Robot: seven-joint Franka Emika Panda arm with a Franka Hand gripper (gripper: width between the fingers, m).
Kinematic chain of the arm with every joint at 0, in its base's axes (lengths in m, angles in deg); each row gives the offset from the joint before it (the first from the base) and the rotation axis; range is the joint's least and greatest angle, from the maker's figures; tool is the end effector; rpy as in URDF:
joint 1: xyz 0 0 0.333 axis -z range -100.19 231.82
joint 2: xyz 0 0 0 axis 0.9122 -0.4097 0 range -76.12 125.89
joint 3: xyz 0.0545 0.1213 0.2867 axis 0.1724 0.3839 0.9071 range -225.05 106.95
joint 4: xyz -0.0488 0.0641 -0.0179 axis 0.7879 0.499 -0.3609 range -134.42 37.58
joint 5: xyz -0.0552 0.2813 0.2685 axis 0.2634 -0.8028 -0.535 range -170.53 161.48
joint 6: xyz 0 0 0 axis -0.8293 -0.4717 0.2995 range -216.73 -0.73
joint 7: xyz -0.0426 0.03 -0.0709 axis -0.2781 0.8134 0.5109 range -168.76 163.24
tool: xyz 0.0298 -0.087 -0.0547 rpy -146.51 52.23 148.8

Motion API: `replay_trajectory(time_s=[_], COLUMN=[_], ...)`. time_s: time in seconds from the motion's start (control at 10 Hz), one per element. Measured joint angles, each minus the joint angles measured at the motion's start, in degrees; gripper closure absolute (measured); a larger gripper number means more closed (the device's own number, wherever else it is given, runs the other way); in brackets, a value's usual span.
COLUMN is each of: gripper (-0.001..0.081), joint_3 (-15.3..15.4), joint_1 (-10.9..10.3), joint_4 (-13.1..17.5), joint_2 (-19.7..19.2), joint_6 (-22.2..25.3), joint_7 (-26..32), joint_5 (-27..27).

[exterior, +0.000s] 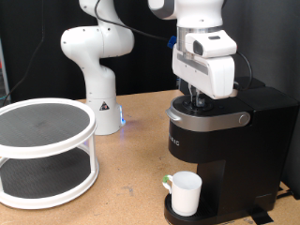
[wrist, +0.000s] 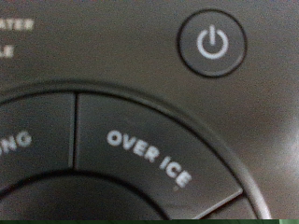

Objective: Make a cup of coffee with the keurig machine

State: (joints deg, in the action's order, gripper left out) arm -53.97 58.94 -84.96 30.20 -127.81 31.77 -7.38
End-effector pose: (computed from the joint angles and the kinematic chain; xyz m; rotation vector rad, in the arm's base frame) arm 0.5091 0.1101 0.4275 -2.8857 -1.1922 -0.1395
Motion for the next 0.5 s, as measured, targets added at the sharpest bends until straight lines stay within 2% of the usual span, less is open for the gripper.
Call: replay_trajectory(time_s=[0.5], gripper=[0.0802], joint_3=[-0.1], joint_1=[0.0], joint_4=[0.8], joint_2=[-0.5], joint_6=[1.7], joint_7=[0.4], joint_5=[-0.1])
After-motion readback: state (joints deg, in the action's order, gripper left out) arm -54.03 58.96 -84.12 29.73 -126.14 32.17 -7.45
